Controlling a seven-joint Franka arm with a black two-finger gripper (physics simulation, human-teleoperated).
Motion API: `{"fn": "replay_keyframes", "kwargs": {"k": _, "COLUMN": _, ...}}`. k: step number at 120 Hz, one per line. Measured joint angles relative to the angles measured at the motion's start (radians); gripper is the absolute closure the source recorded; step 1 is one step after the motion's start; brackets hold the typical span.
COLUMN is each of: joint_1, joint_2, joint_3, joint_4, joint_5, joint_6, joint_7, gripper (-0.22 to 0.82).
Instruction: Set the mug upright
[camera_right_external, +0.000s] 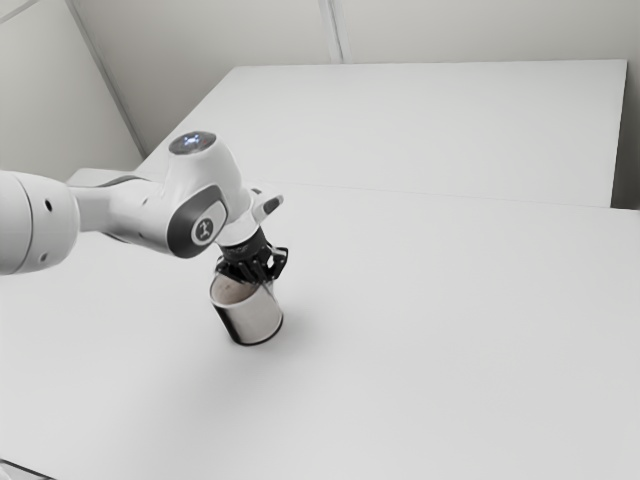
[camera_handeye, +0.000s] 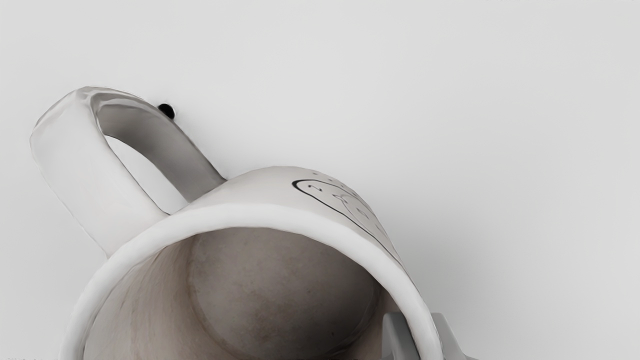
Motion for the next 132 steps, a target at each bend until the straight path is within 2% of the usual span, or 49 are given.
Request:
{"fn": "replay_keyframes", "kwargs": {"k": 10, "joint_1": -0.001, "joint_2": 0.001, "joint_3": 0.001, "joint_4": -0.002, "joint_5": -0.003, "joint_6": 0.006, "joint_7": -0.021, "gripper": 0.78}}
{"fn": "replay_keyframes", "kwargs": {"k": 35, "joint_1": -0.003, "joint_2": 0.005, "joint_3": 0.006, "joint_4": 0.006, "joint_5": -0.016, "joint_6": 0.007, "joint_7": -0.047, "gripper": 0.34}}
{"fn": "replay_keyframes", "kwargs": {"k": 56, "joint_1": -0.001, "joint_2": -0.003, "joint_3": 0.010, "joint_4": 0.013, "joint_5": -0.019, "joint_6": 0.004, "joint_7": -0.056, "gripper": 0.15}}
{"fn": "replay_keyframes", "kwargs": {"k": 85, "joint_1": -0.001, "joint_2": -0.007, "joint_3": 0.022, "joint_4": 0.160, "joint_5": -0.019, "joint_6": -0.094, "joint_7": -0.023, "gripper": 0.05}}
{"fn": "replay_keyframes", "kwargs": {"k": 113, "joint_1": -0.043, "joint_2": -0.006, "joint_3": 0.075, "joint_4": 0.435, "joint_5": -0.008, "joint_6": -0.321, "joint_7": 0.108, "gripper": 0.02}}
{"fn": "replay_keyframes", "kwargs": {"k": 117, "joint_1": -0.030, "joint_2": -0.010, "joint_3": 0.062, "joint_4": 0.473, "joint_5": -0.006, "joint_6": -0.363, "joint_7": 0.128, "gripper": 0.01}}
{"fn": "replay_keyframes", "kwargs": {"k": 125, "joint_1": 0.047, "joint_2": -0.030, "joint_3": -0.014, "joint_4": 0.520, "joint_5": -0.002, "joint_6": -0.431, "joint_7": 0.169, "gripper": 0.01}}
{"fn": "replay_keyframes", "kwargs": {"k": 132, "joint_1": 0.077, "joint_2": -0.036, "joint_3": -0.037, "joint_4": 0.570, "joint_5": 0.002, "joint_6": -0.478, "joint_7": 0.207, "gripper": 0.01}}
